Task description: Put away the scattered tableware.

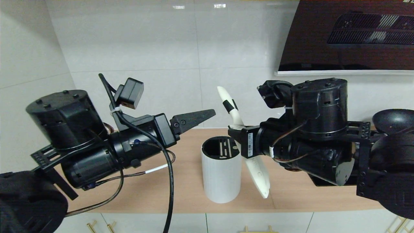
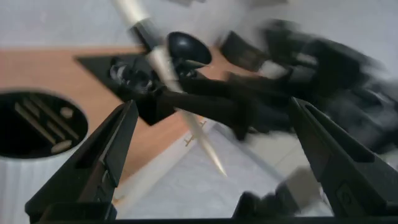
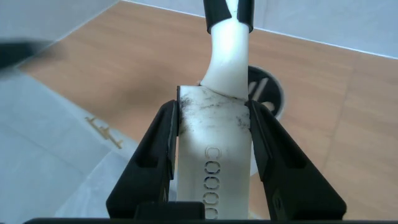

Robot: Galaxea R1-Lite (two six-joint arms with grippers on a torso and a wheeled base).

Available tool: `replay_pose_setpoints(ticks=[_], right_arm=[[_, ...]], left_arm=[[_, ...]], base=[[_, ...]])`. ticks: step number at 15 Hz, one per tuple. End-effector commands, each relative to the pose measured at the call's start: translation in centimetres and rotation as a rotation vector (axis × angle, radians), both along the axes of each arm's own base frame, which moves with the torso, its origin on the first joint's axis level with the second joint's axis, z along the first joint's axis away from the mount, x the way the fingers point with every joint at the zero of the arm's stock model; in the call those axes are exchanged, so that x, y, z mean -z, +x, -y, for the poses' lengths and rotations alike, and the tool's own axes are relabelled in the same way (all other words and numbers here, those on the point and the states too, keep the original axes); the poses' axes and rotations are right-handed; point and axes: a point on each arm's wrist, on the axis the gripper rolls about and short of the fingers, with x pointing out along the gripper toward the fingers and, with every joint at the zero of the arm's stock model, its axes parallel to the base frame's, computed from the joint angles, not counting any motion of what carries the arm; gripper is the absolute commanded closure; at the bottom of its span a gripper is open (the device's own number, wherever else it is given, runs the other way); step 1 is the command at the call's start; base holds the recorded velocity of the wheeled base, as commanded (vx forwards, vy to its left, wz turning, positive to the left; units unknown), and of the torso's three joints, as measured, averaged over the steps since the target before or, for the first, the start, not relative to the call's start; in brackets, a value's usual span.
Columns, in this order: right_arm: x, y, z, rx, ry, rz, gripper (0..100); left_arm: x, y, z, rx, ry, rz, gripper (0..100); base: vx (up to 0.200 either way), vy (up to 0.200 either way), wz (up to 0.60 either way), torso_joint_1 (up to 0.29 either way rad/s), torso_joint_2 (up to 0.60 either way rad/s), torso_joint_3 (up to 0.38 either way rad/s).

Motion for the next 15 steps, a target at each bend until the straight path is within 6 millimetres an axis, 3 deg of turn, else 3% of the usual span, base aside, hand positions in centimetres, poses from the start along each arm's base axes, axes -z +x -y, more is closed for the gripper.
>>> replay_pose_setpoints(ticks=[1,9,15], right_arm=[[0.4,-0.9,-1.1,-0.029,-0.009,-0.008,100],[1.0,-3.2,-2.7,-0.086,-0.021,-0.016,100],[1.3,-3.8,-3.0,-0.105,-0.03,-0.022,100]], left_arm=[[1.1,1.0,1.1,0.005,0.008,-0.045,0],[1.6,2.4,2.0,-0.055,-0.016,-0.086,0],[2.2,2.8,2.2,-0.062,-0.006,-0.103,0]], base=[[0.0,0.0,0.0,0.0,0.0,0.0],[0.0,0.0,0.0,0.0,0.0,0.0],[0.0,0.0,0.0,0.0,0.0,0.0]])
